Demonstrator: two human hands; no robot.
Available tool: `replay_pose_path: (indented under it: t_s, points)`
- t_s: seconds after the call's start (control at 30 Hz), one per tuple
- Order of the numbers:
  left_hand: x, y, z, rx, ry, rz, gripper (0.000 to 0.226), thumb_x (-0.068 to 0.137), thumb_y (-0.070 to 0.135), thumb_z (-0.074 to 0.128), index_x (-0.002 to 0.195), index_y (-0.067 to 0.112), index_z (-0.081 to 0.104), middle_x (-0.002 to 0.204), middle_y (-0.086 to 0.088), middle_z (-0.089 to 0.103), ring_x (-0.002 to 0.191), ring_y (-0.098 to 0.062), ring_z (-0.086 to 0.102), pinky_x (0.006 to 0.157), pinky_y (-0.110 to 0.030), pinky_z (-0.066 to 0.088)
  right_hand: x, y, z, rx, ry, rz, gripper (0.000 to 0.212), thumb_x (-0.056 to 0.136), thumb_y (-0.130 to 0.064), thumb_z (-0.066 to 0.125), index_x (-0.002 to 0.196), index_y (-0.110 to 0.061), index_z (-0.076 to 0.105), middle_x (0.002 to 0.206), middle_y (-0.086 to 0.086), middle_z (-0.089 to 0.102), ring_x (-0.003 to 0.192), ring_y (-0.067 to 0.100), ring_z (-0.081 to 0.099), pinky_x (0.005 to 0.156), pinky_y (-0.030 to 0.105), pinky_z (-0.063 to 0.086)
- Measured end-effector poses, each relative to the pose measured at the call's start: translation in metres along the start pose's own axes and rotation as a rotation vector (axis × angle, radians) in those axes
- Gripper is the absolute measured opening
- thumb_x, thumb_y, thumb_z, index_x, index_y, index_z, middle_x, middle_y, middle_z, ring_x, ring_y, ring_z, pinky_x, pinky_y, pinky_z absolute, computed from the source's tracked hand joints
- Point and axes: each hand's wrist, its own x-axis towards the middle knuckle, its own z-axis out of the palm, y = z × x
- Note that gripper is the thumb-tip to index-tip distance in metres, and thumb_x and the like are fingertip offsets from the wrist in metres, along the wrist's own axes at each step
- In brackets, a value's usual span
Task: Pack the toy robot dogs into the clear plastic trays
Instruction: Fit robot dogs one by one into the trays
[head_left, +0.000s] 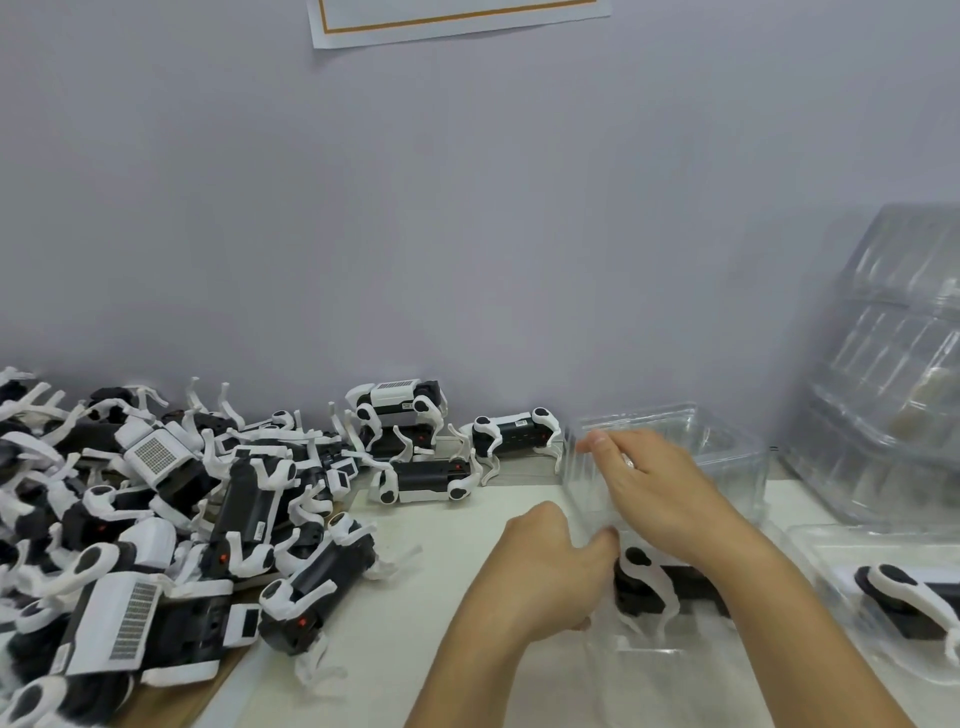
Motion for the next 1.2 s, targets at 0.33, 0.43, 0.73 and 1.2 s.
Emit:
replay_pose_path:
  t_s: [0.33, 0.43, 0.73, 1.2]
  points:
    - [0.007, 0.000, 0.041, -0.434, -0.244, -0.009, 0.046, 0.076, 0.016, 0.044, 0.117, 0.000, 0.058, 0.098, -0.006, 0.059, 0.078, -0.016, 0.055, 0.097, -0.035, 0.051, 0.000, 0.002, -0.001, 0.035, 0.041, -0.019, 0.050, 0.105, -0.036, 0.034, 0.104, 0.004, 0.065, 0.108, 0.019, 0.067, 0.109, 0.031, 0.058, 0.094, 0.044, 0.045]
    - [0.006, -0.003, 0.043, -0.530, -0.355, 0.018, 0.042, 0.087, -0.008, 0.038, 0.118, 0.005, 0.062, 0.109, 0.001, 0.062, 0.081, -0.007, 0.059, 0.093, -0.025, 0.050, 0.001, 0.002, 0.000, 0.038, 0.055, -0.010, 0.049, 0.105, -0.034, 0.035, 0.103, 0.005, 0.065, 0.107, 0.021, 0.067, 0.108, 0.031, 0.057, 0.092, 0.041, 0.045]
    - [0.004, -0.011, 0.047, -0.393, -0.399, 0.073, 0.049, 0.094, 0.008, 0.051, 0.140, 0.024, 0.052, 0.143, 0.018, 0.050, 0.093, -0.009, 0.058, 0.099, -0.032, 0.050, 0.001, 0.002, 0.005, -0.042, 0.003, 0.070, 0.049, 0.103, -0.039, 0.035, 0.099, -0.007, 0.072, 0.104, 0.009, 0.072, 0.108, 0.028, 0.059, 0.100, 0.046, 0.042]
    - [0.019, -0.031, 0.016, -0.308, 0.046, -0.044, 0.021, 0.095, 0.020, 0.048, 0.105, 0.021, 0.066, 0.094, 0.001, 0.074, 0.070, -0.009, 0.067, 0.067, -0.025, 0.054, -0.004, 0.008, 0.014, -0.338, 0.072, 0.124, 0.053, 0.092, -0.031, 0.064, 0.141, -0.033, 0.042, 0.134, -0.002, 0.047, 0.130, 0.020, 0.043, 0.101, 0.041, 0.034]
